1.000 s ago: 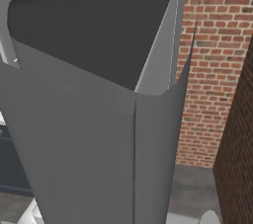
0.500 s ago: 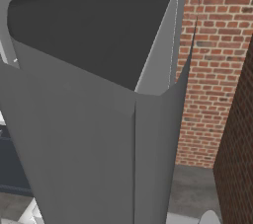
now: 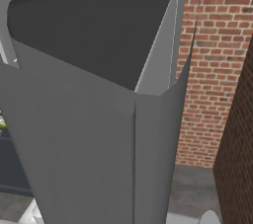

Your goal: Grab a lemon wedge from the fridge and one ice cube from the ice bowl, and put them in the glass of lemonade.

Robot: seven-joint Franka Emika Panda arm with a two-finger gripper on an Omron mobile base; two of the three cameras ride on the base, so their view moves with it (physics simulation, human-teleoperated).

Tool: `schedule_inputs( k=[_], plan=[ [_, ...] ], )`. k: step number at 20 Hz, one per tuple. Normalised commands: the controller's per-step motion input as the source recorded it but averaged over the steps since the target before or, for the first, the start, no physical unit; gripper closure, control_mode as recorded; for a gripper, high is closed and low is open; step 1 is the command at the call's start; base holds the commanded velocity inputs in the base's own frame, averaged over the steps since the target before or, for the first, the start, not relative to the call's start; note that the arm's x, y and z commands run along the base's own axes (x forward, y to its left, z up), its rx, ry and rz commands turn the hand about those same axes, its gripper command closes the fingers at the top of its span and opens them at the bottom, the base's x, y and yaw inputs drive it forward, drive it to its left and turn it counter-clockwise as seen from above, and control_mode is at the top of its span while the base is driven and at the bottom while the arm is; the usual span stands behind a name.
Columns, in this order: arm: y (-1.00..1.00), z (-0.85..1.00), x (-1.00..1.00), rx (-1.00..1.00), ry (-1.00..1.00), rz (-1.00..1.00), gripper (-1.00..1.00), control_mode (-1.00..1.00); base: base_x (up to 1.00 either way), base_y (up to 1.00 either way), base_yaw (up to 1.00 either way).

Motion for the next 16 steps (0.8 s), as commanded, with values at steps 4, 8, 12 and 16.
schedule_inputs(
  k=[4, 8, 12, 16],
  plan=[
    [0.0, 0.0, -0.38, 0.0, 0.0, 0.0, 1.0, -1.0, 0.0, 0.0, 0.0],
    [0.0, 0.0, -0.11, 0.0, 0.0, 0.0, 1.0, 1.0, -0.19, 0.11, 0.0],
    [0.0, 0.0, 0.0, 0.0, 0.0, 0.0, 1.0, 1.0, 0.0, 0.19, 0.0],
    [0.0, 0.0, 0.0, 0.0, 0.0, 0.0, 1.0, 1.0, -0.13, 0.34, 0.0]
  ],
)
